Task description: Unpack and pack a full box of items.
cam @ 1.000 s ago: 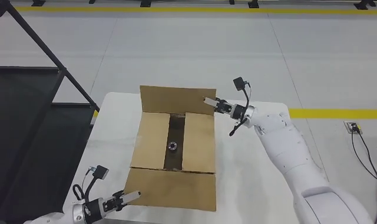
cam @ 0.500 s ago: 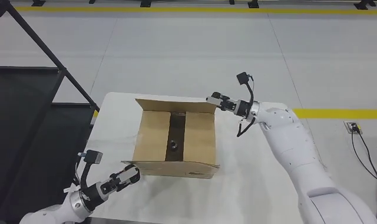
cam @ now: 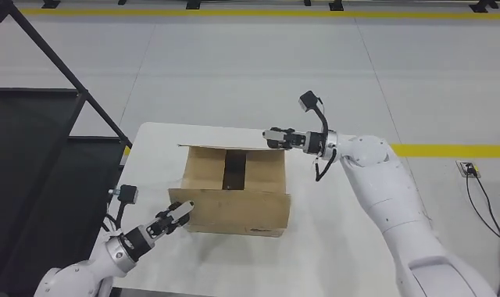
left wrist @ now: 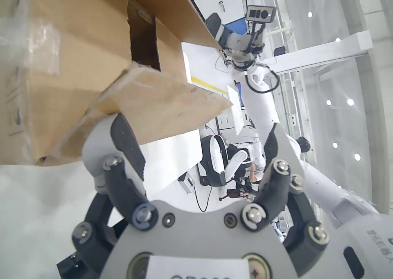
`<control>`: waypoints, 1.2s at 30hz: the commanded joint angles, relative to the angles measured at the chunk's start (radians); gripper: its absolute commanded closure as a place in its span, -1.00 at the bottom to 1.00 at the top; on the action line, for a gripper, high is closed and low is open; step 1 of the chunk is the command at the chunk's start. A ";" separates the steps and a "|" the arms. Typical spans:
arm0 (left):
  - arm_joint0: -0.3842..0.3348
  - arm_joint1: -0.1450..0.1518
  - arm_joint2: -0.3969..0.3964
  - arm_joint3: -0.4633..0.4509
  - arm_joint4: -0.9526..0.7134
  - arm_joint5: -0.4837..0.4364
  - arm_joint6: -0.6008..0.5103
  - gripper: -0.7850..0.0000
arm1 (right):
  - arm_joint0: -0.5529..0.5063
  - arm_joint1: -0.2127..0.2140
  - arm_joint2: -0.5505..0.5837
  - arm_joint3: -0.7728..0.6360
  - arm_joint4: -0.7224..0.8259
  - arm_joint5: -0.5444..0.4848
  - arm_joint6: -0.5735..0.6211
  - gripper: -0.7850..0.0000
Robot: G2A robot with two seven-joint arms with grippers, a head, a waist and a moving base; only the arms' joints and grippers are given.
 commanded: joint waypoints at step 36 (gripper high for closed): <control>-0.160 -0.013 0.240 0.013 0.224 0.230 0.154 -1.00 | -0.166 0.031 -0.037 -0.264 0.003 0.485 -0.007 -1.00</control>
